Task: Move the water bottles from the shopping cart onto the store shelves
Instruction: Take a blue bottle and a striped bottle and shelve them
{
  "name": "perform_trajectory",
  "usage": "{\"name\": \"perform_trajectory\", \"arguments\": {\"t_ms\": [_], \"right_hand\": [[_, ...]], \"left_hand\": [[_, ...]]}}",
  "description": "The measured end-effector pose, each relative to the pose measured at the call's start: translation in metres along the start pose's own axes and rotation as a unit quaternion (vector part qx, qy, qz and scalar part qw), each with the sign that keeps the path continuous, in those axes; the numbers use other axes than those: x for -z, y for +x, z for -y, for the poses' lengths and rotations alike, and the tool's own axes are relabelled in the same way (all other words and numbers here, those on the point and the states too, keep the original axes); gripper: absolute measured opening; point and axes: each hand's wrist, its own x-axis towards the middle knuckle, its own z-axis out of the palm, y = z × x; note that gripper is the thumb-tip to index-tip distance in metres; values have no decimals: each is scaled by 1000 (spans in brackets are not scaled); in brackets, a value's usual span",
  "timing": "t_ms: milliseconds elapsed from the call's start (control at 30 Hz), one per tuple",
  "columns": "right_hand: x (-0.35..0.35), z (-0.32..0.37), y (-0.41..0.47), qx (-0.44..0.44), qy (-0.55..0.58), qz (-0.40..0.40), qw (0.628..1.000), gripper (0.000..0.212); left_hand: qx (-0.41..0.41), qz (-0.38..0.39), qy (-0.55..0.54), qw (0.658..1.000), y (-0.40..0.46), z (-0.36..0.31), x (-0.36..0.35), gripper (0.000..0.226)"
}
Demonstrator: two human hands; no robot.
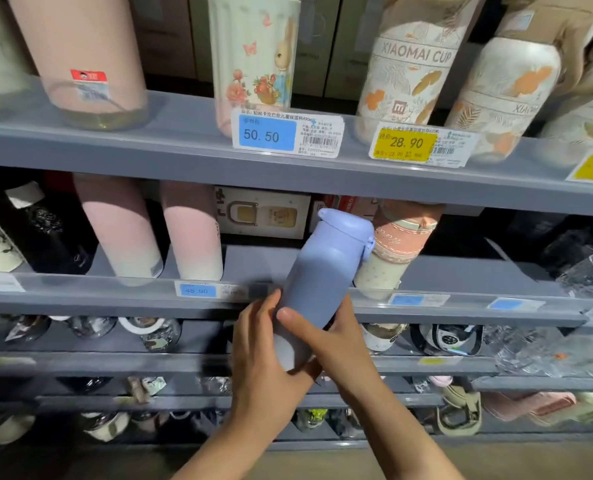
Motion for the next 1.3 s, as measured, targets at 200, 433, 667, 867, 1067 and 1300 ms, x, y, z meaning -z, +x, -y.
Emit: {"name": "perform_trajectory", "arguments": {"t_ms": [200,433,667,867,1067,1300], "right_hand": [[4,12,41,-84,65,57,993,61],[-6,27,78,-63,220,50,972,48],[-17,28,99,5,315,44,948,56],[-15,19,112,9,220,-23,975,44],[-7,9,117,-8,61,-52,997,53],[-14,10,124,-10,-55,-39,998,56]], "left_hand": [[-8,5,-83,996,32,27,41,46],[-147,31,293,944,53,105,49,62],[-132,-8,302,944,48,113,31,53],[-138,-28,282,949,49,119,22,51],[-142,-34,284,948,49,119,21,53],[-130,-18,311,941,48,115,23,75]]}}
